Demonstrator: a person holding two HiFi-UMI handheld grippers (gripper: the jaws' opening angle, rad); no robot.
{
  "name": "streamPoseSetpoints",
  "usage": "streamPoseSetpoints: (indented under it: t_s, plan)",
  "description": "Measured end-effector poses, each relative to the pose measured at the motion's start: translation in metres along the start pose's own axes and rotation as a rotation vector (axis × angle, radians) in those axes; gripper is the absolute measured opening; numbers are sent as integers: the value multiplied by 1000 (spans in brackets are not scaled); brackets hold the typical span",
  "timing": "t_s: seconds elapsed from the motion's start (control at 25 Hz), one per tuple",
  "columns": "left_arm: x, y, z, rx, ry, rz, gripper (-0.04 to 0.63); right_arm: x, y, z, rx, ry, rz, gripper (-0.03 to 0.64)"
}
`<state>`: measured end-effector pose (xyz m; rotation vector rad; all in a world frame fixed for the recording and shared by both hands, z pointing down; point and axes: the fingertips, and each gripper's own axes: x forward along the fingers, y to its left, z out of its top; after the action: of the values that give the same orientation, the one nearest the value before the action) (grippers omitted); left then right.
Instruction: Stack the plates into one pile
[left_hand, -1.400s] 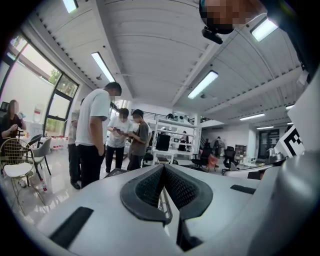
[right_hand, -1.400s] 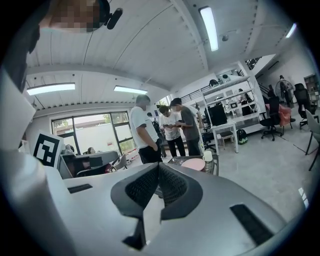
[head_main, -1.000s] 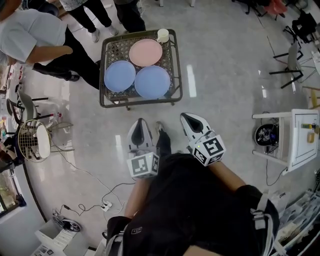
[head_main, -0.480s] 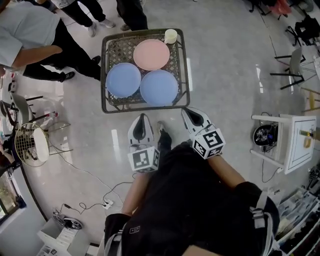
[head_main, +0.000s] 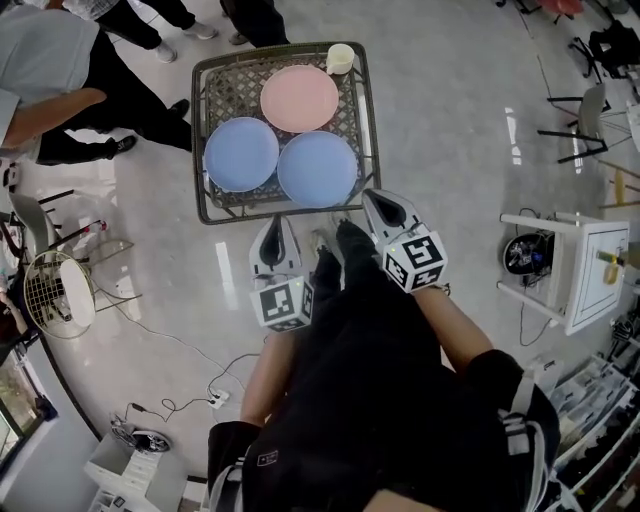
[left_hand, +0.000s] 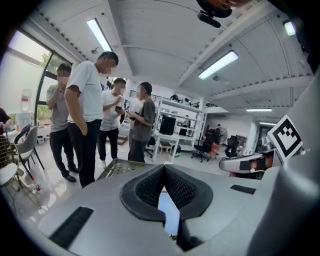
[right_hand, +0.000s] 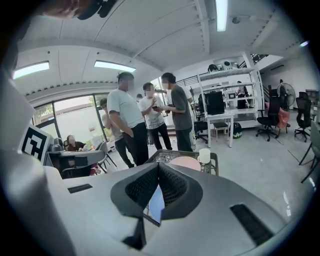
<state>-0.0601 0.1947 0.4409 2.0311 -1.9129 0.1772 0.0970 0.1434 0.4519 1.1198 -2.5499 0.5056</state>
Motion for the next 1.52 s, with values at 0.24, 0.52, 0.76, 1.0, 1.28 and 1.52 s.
streamPoseSetpoints:
  t_s: [0.24, 0.52, 0.76, 1.0, 1.28, 1.52]
  plan:
    - [28, 6, -17, 2, 49, 18, 15, 33, -25, -14, 18, 46, -5, 9]
    - [65, 20, -48, -13, 136, 38, 15, 77, -52, -43, 30, 147, -3, 9]
    - [94, 29, -79, -36, 212, 49, 17, 104, -71, -73, 47, 229, -8, 9]
    - [119, 33, -114, -86, 296, 38, 18, 131, -93, -106, 77, 326, -18, 11]
    - [147, 43, -163, -116, 407, 52, 42, 156, -118, -143, 109, 426, -26, 57]
    - [161, 51, -213, -134, 519, 56, 116, 172, -136, -184, 132, 524, -46, 74]
